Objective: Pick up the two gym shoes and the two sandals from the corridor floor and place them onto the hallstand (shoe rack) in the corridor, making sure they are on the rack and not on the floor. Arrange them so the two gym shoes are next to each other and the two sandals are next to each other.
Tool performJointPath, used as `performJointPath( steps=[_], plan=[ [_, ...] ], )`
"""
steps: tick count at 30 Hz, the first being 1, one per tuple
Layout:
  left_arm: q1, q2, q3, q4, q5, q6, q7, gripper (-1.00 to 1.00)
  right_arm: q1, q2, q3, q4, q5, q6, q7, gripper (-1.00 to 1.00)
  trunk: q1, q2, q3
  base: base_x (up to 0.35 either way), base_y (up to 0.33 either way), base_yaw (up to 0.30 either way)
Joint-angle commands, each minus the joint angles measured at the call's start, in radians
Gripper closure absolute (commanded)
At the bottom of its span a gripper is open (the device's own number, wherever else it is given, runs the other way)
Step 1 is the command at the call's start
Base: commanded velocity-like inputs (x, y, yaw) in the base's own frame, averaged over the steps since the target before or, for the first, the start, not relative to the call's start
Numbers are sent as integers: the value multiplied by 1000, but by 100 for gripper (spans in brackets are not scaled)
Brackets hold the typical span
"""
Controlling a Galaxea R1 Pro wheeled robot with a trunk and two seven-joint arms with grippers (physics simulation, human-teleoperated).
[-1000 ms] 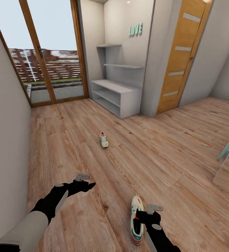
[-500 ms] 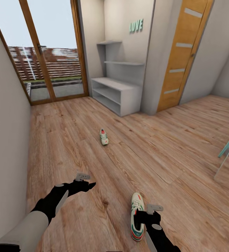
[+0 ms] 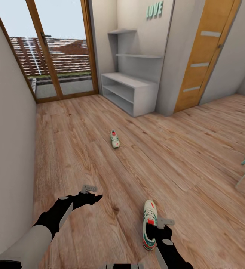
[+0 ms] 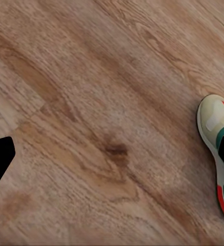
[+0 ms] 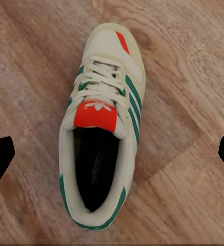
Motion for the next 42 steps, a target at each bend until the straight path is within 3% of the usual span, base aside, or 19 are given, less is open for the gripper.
performJointPath(
  steps=[1, 21, 34, 42],
  plan=[
    [0, 1, -3, -2, 3, 7, -1, -100, 0, 0, 0, -2, 0, 6, -3, -100, 0, -1, -5, 0, 0, 13],
    [0, -2, -5, -4, 3, 6, -1, -100, 0, 0, 0, -2, 1, 6, -4, -100, 9, -5, -92, 0, 0, 64],
    [-3, 5, -4, -7, 2, 6, -1, -100, -5, 2, 3, -24, 0, 3, -5, -100, 9, -5, -95, 0, 0, 25],
    [-6, 4, -2, -8, 2, 6, -1, -100, -70, 3, 3, -66, 1, 6, -5, -100, 9, -5, -95, 0, 0, 0]
  ],
)
